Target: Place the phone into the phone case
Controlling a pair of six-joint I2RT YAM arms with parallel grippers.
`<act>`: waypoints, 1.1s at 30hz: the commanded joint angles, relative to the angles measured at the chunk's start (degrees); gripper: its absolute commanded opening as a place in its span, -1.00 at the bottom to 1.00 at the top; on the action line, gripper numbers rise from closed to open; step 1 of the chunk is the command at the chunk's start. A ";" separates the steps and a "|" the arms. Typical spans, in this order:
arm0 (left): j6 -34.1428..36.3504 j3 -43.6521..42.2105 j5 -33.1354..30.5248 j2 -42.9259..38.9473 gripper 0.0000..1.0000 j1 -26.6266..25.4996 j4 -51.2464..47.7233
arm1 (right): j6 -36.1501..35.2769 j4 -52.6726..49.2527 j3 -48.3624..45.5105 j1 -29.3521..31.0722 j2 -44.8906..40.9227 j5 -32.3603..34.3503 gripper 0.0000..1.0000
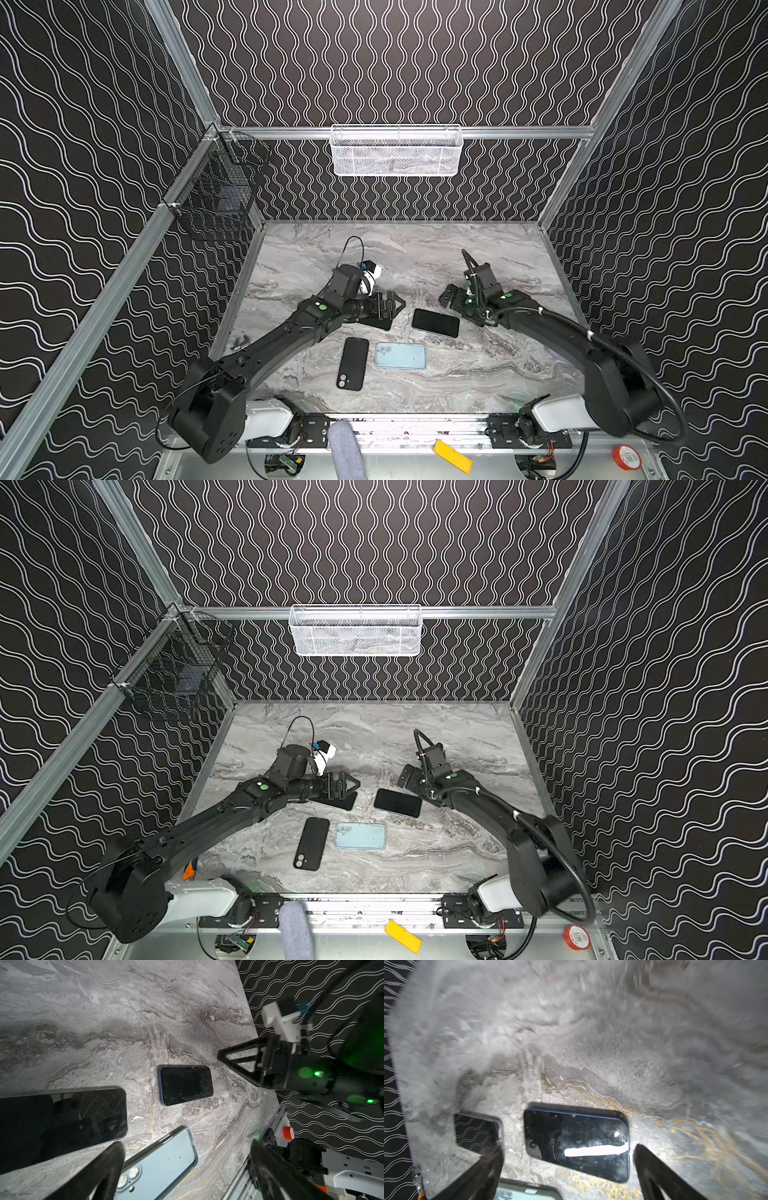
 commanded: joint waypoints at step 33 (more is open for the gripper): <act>-1.61 7.15 14.14 22.24 0.97 -2.76 4.99 | 0.39 -0.42 -12.21 -6.29 -6.60 -9.20 0.99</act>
